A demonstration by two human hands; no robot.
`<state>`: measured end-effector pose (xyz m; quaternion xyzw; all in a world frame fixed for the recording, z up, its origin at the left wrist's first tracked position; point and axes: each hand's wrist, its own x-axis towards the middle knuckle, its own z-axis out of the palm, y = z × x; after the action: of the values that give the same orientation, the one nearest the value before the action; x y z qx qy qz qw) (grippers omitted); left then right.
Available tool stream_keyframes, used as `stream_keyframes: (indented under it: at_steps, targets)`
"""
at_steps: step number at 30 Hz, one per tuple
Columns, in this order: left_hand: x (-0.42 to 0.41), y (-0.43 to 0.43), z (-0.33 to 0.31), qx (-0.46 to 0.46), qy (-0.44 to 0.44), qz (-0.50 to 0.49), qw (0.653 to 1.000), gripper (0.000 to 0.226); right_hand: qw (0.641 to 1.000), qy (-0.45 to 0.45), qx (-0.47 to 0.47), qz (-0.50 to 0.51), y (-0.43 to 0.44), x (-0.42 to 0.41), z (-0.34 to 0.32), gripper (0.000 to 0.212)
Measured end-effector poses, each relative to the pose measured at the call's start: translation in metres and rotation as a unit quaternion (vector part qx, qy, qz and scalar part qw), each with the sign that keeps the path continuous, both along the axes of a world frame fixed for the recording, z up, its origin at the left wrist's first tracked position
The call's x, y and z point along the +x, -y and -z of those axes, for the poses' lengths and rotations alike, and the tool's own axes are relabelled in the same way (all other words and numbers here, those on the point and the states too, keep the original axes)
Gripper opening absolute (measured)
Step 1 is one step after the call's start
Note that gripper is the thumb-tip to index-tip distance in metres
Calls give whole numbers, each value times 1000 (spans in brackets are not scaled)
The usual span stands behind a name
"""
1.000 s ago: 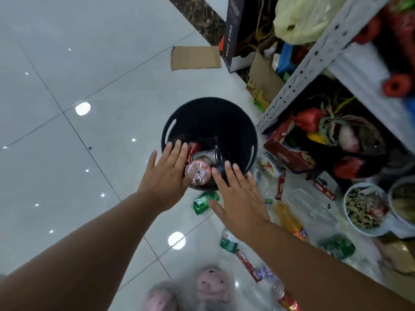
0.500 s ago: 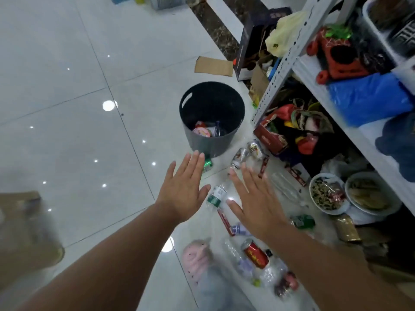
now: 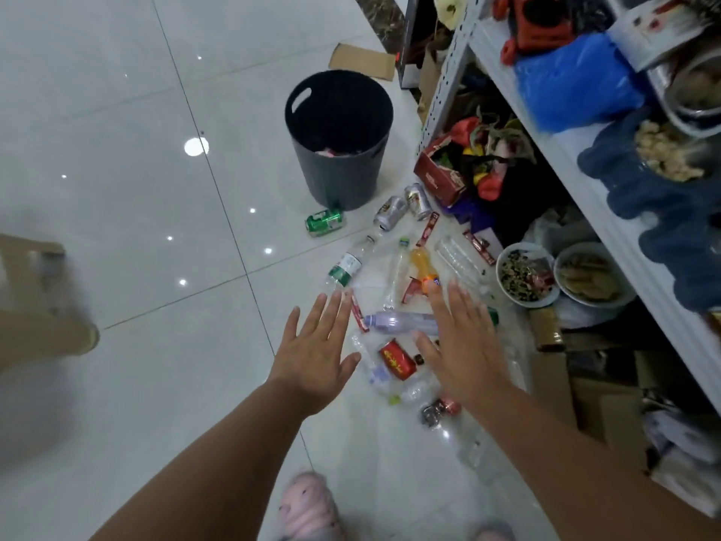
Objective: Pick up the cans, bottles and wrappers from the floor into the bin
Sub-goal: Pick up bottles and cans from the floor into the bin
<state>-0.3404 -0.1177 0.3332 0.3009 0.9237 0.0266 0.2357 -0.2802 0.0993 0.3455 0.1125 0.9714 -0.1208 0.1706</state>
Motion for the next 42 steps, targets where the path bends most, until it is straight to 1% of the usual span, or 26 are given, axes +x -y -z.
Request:
stream_keyframes:
  at_steps: [2, 6, 10, 12, 15, 17, 19, 22, 25, 28, 30, 32, 35, 37, 40, 42]
  targets:
    - [30, -19, 9, -2, 4, -20, 1000, 70, 1000, 17, 6, 8, -30, 35, 7, 72]
    - [103, -75, 33, -6, 24, -42, 999, 70, 999, 33, -13, 30, -93, 107, 23, 73]
    - [171, -140, 70, 21, 54, -67, 996, 71, 998, 50, 2, 28, -144, 180, 56, 79]
    - [202, -157, 92, 23, 69, -71, 995, 71, 996, 74, -19, 49, -154, 216, 82, 81]
    - [242, -164, 133, 3, 101, -80, 992, 73, 990, 114, -48, 67, -155, 259, 129, 85]
    - [259, -164, 166, -16, 123, -68, 990, 75, 987, 126, -61, 81, -149, 279, 166, 88]
    - [268, -166, 203, -30, 125, -48, 991, 76, 982, 128, -74, 116, -144, 293, 206, 91]
    - [277, -174, 257, -28, 123, -58, 990, 78, 969, 148, -99, 171, -136, 309, 268, 97]
    - [284, -186, 307, -2, 125, -76, 989, 81, 951, 147, -110, 250, -132, 309, 324, 100]
    - [277, -200, 354, 27, 106, -64, 992, 84, 924, 107, -109, 352, -132, 298, 373, 100]
    - [265, -210, 382, 48, 70, -60, 995, 87, 904, 66, -109, 408, -137, 286, 401, 98]
    - [254, -219, 405, 70, 43, -75, 994, 91, 879, 25, -121, 461, -145, 275, 425, 96]
    - [247, -228, 431, 84, 35, -106, 990, 93, 844, -9, -155, 514, -157, 263, 453, 91]
    - [245, -227, 443, 82, 36, -116, 989, 87, 827, -17, -183, 532, -161, 261, 463, 85]
    - [247, -219, 447, 102, 55, -156, 981, 63, 810, -14, -207, 548, -161, 260, 463, 78]
    - [250, -212, 441, 100, 66, -171, 978, 53, 806, -17, -211, 553, -160, 260, 454, 76]
